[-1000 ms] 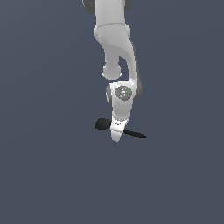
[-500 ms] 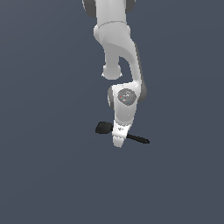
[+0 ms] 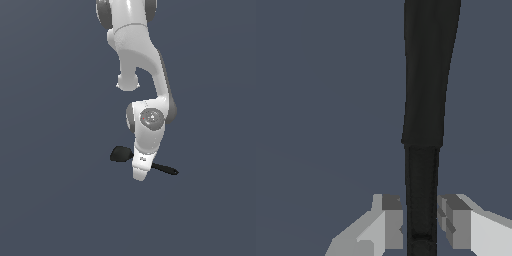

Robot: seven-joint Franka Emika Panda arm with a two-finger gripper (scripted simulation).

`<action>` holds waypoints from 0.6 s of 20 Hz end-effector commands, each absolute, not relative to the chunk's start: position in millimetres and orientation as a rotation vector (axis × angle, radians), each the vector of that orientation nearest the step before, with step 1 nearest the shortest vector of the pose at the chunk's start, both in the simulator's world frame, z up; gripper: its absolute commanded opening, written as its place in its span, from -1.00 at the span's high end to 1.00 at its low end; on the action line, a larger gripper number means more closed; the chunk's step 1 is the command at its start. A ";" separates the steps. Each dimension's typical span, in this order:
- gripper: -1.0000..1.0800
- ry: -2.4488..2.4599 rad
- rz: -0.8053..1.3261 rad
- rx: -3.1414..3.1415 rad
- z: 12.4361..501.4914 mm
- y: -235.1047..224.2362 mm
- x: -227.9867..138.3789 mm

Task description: Pick up the object and move it to a goal position.

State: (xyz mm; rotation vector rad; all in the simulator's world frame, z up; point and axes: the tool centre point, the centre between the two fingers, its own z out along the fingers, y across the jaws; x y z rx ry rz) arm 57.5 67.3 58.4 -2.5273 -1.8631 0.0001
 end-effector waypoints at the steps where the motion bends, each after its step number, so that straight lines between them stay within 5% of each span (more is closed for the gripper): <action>1: 1.00 -1.863 -0.001 -2.528 64.7 70.2 71.5; 12: 1.00 -1.864 0.000 -2.528 83.5 80.8 120.0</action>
